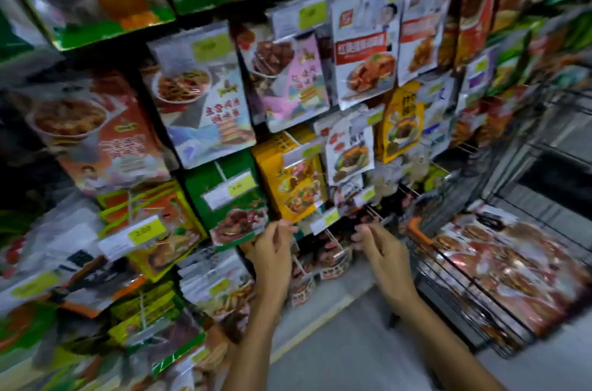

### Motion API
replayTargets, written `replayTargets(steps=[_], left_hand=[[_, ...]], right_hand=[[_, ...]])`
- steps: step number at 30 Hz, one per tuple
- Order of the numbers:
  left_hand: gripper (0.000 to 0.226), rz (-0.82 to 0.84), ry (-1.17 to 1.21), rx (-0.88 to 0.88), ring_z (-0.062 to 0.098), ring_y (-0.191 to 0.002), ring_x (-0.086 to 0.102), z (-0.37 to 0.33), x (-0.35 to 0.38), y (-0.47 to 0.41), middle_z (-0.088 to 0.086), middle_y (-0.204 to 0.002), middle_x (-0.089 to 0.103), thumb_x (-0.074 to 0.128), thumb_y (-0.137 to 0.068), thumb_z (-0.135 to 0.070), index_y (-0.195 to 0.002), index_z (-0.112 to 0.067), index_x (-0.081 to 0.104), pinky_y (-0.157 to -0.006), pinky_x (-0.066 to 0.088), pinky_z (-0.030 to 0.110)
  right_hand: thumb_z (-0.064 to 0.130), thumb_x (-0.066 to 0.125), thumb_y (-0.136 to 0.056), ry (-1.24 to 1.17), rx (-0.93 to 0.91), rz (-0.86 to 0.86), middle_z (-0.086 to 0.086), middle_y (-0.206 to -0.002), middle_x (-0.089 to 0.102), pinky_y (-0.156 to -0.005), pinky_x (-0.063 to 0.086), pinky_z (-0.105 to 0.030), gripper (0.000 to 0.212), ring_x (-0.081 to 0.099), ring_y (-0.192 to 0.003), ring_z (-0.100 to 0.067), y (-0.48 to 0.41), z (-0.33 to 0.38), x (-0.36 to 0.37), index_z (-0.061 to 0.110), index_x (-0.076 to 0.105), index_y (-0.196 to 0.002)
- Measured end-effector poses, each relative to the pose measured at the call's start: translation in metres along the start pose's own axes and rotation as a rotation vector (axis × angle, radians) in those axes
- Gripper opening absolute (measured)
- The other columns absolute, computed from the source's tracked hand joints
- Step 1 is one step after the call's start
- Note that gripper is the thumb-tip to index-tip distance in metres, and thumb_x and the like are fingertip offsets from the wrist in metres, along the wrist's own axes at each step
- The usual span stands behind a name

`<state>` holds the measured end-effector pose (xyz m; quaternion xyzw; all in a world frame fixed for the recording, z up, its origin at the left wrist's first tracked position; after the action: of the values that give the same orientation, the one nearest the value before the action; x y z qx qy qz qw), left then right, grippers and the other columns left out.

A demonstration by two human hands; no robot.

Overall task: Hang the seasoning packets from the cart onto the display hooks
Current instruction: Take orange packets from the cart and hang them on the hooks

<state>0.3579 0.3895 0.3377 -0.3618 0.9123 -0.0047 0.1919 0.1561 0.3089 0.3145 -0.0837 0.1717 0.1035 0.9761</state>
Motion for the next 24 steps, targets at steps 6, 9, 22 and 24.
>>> replayTargets(steps=[6, 9, 22, 24], left_hand=[[0.027, 0.298, -0.062, -0.094, 0.017, -0.069, 0.063, 0.019, 0.159, 0.045, 0.004, -0.077, 0.070, 0.049, -0.099, -0.016, -0.078, -0.030, 0.062, -0.066, 0.048, 0.031], [0.020, 0.449, -0.117, -0.100, 0.019, -0.072, 0.061, 0.019, 0.231, 0.057, 0.001, -0.074, 0.066, 0.053, -0.096, -0.012, -0.081, -0.017, 0.065, -0.068, 0.047, 0.033], [0.019, 0.696, -0.447, 0.294, 0.033, -0.094, 0.062, -0.002, 0.462, -0.046, 0.016, -0.099, 0.066, 0.057, -0.093, -0.014, -0.109, -0.006, 0.065, -0.079, 0.049, 0.039], [0.030, 0.690, -0.521, 0.357, 0.036, -0.109, 0.055, 0.007, 0.496, -0.072, 0.020, -0.115, 0.060, 0.056, -0.094, -0.016, -0.121, -0.003, 0.058, -0.090, 0.045, 0.043]], right_hand=[[0.015, 0.052, -0.098, 0.051, 0.280, -0.057, -0.006, -0.074, 0.070, -0.068, 0.050, -0.029, 0.021, 0.066, -0.068, -0.014, 0.028, -0.117, -0.104, 0.007, 0.068, -0.087], [0.014, 0.055, -0.097, 0.084, 0.359, -0.137, 0.006, -0.068, 0.065, -0.060, 0.040, -0.011, 0.019, 0.059, -0.064, 0.001, 0.030, -0.156, -0.153, 0.015, 0.067, -0.083], [0.019, 0.051, -0.099, 0.039, 0.798, -0.559, -0.013, -0.090, 0.072, -0.076, 0.053, -0.042, 0.022, 0.067, -0.083, -0.030, -0.015, -0.336, -0.252, 0.004, 0.068, -0.099], [0.018, 0.051, -0.099, 0.049, 0.896, -0.628, -0.016, -0.096, 0.070, -0.075, 0.051, -0.040, 0.022, 0.065, -0.086, -0.032, -0.020, -0.373, -0.259, 0.003, 0.065, -0.104]])
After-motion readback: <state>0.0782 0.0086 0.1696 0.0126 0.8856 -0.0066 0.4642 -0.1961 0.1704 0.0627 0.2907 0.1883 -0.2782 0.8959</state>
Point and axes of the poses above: each hand's wrist, its own y-axis away from the middle knuckle, its own x-axis out of the palm, z = x × y, the point moved 8 cm from there along -y, towards the middle knuckle
